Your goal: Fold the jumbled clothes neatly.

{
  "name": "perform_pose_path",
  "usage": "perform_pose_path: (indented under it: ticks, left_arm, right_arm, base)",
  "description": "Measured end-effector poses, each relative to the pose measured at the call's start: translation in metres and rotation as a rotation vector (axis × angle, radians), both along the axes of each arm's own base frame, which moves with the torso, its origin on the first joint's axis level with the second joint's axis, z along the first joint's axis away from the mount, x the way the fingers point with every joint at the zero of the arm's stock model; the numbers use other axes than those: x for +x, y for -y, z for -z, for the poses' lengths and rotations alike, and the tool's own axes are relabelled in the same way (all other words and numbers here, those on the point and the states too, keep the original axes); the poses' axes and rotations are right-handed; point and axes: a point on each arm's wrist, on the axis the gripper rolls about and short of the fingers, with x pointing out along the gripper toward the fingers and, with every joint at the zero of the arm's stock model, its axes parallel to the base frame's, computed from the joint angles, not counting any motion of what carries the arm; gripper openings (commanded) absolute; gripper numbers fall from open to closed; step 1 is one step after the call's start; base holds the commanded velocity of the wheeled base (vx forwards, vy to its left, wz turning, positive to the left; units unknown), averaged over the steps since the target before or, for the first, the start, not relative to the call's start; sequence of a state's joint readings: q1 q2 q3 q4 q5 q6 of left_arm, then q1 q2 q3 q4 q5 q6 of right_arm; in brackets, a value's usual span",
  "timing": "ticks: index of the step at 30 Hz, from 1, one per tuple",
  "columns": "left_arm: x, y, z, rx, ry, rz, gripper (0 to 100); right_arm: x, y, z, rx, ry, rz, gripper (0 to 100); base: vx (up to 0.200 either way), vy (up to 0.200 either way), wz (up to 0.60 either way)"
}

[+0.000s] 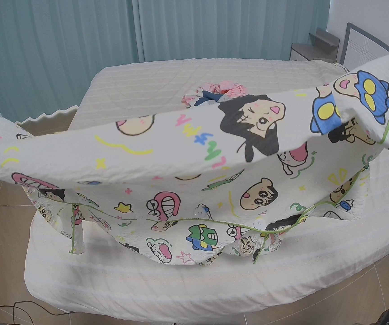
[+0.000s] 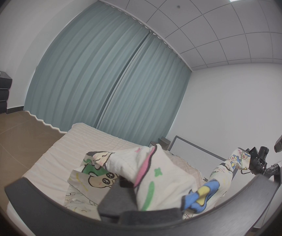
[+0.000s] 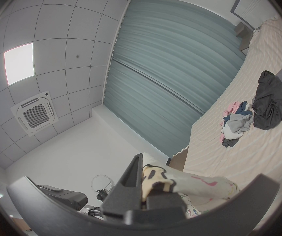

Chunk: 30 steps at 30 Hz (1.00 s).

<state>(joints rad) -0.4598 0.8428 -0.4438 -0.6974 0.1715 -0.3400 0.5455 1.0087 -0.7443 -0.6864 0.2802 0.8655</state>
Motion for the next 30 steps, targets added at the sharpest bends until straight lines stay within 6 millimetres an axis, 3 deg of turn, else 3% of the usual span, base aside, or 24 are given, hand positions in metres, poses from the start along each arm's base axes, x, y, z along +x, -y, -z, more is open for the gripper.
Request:
perform_pose_path:
  ticks: [20,26,30]
  left_arm:
    - [-0.003,-0.003,0.005,0.002,-0.005,-0.014,0]
    - [-0.003,-0.003,0.01,0.011,-0.02,-0.015,0]
    - [-0.003,-0.003,0.013,0.015,-0.028,-0.016,0]
  right_arm:
    - [0.008,-0.005,0.002,-0.016,-0.017,-0.013,0]
    - [0.008,-0.005,0.003,-0.017,-0.018,-0.013,0]
    - [0.007,-0.005,0.002,-0.016,-0.016,-0.012,0]
  base:
    - [0.0,0.2,0.0]
    - [0.0,0.0,0.0]
    - [-0.2,0.0,0.0]
